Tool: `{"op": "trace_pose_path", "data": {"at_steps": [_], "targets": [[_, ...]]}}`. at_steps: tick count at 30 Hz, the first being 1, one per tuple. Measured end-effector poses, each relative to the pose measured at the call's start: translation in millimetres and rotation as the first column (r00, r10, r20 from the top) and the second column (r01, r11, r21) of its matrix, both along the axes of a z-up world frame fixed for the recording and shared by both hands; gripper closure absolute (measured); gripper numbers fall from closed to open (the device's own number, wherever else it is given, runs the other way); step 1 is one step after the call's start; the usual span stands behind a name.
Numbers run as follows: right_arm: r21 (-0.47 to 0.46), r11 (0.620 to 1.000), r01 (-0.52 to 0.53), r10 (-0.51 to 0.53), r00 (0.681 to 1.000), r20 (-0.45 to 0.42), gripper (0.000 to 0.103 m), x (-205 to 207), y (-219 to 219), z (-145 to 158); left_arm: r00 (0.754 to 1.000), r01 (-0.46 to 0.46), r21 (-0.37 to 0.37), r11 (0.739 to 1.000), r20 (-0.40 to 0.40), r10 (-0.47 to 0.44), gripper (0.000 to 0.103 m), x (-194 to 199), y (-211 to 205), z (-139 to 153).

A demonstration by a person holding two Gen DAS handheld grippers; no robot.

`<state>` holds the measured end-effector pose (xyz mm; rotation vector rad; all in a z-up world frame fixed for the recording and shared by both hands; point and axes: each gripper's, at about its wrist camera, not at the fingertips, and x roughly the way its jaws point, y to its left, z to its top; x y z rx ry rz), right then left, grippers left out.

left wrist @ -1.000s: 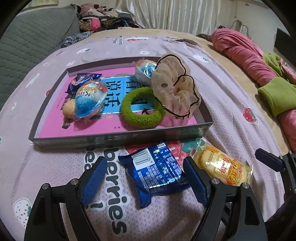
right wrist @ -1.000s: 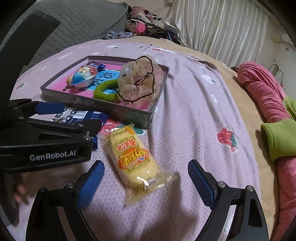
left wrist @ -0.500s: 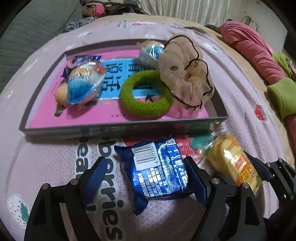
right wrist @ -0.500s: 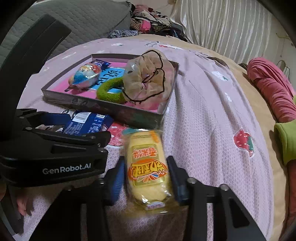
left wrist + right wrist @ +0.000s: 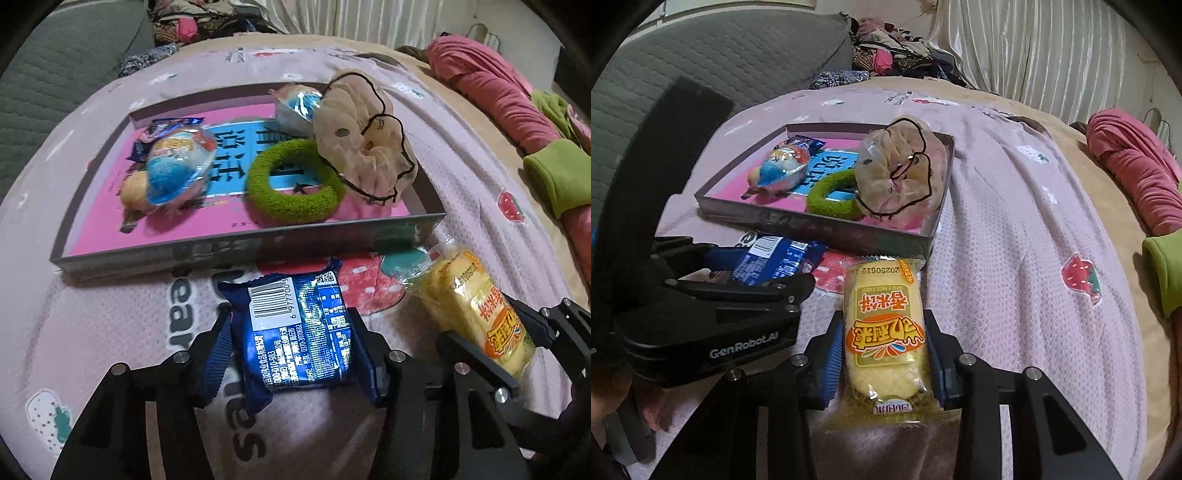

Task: Organize objects
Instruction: 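Close left tool on the blue biscuit packet while right tool grasps the yellow cake packet, then lift both packets and carry them over the pink tray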

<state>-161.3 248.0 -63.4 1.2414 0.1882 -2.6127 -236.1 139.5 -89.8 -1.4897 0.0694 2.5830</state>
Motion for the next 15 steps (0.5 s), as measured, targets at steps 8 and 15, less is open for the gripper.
{"op": "trace_pose_path", "data": {"at_steps": [8, 15], "targets": [[-0.003, 1.000, 0.008, -0.008, 1.000, -0.023, 0.063, 15, -5, 13, 1.000, -0.018, 0.004, 1.000, -0.026, 0.018, 0.043, 24, -24, 9], [-0.035, 0.999, -0.006, 0.003, 0.995, -0.098, 0.063, 42, -19, 50, 0.995, -0.039, 0.029, 0.999, -0.094, 0.042, 0.043, 57, -54, 41]]}}
